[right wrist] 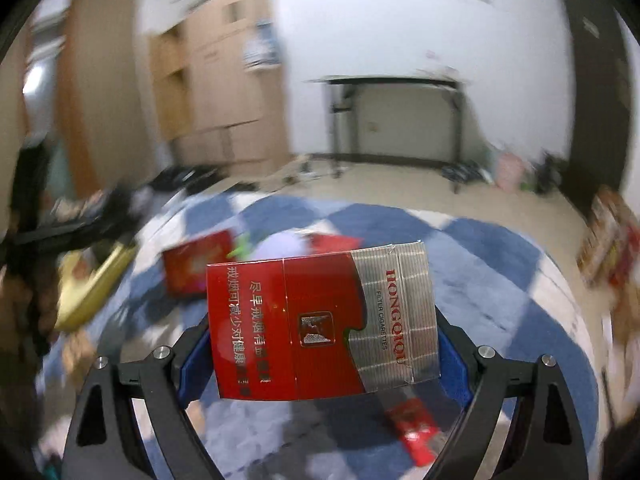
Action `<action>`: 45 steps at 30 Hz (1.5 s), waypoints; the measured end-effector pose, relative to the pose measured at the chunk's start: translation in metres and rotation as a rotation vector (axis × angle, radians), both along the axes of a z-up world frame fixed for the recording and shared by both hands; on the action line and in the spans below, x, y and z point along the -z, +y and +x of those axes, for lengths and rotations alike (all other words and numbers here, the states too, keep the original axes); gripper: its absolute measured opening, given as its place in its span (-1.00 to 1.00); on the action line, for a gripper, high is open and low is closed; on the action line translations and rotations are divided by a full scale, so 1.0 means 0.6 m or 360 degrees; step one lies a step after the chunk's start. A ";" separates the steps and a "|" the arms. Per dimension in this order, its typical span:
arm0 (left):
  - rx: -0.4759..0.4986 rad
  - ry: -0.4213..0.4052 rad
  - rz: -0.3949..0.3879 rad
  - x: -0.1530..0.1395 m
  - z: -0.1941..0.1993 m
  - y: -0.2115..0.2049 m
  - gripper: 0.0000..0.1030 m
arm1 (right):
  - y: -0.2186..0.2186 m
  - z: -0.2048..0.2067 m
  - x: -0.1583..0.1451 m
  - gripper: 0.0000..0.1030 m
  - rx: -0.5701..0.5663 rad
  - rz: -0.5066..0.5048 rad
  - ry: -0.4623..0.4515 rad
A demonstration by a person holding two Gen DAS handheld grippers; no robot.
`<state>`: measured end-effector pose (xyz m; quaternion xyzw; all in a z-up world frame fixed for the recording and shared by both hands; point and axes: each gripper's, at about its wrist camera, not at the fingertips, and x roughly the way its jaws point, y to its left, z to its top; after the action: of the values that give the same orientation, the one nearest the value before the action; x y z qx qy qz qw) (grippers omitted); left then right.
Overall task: Organize rigid objects
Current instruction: 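Grasp the grey foam ball with the left gripper while the right grasps the red-and-silver Hongqi box, then lift the grey foam ball and the Hongqi box off the rug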
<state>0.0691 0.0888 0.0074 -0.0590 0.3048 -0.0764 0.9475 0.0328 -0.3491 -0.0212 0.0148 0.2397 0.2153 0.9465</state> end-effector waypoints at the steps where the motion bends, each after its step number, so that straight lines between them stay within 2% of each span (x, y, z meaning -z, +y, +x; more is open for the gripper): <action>1: -0.0017 0.0000 0.0003 -0.002 0.002 0.008 0.34 | -0.018 0.004 0.000 0.77 0.0066 0.0067 0.0031; 3: -0.0037 -0.0006 0.0034 -0.003 0.002 0.017 0.34 | -0.042 0.003 0.001 0.76 0.0105 0.0159 0.0040; 9: -0.0031 0.0001 0.0024 0.001 0.000 0.015 0.34 | -0.068 -0.010 0.002 0.76 0.0163 0.0172 0.0038; 15: 0.0008 0.0019 0.0036 0.005 0.003 0.008 0.34 | -0.045 0.010 -0.007 0.76 0.0160 0.0094 0.0062; 29: 0.0003 0.0035 0.0085 0.007 0.003 0.011 0.34 | -0.036 0.014 -0.015 0.76 0.0137 0.0073 0.0053; 35: -0.0050 0.0027 0.0040 0.003 0.001 0.036 0.34 | -0.031 0.018 -0.012 0.76 0.0123 0.0058 0.0066; 45: -0.0016 0.0047 0.0078 0.003 0.003 0.024 0.34 | -0.027 0.023 -0.014 0.76 0.0126 0.0031 0.0077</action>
<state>0.0709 0.1029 0.0055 -0.0384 0.3203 -0.0633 0.9444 0.0469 -0.3656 -0.0129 0.0388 0.2598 0.1795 0.9480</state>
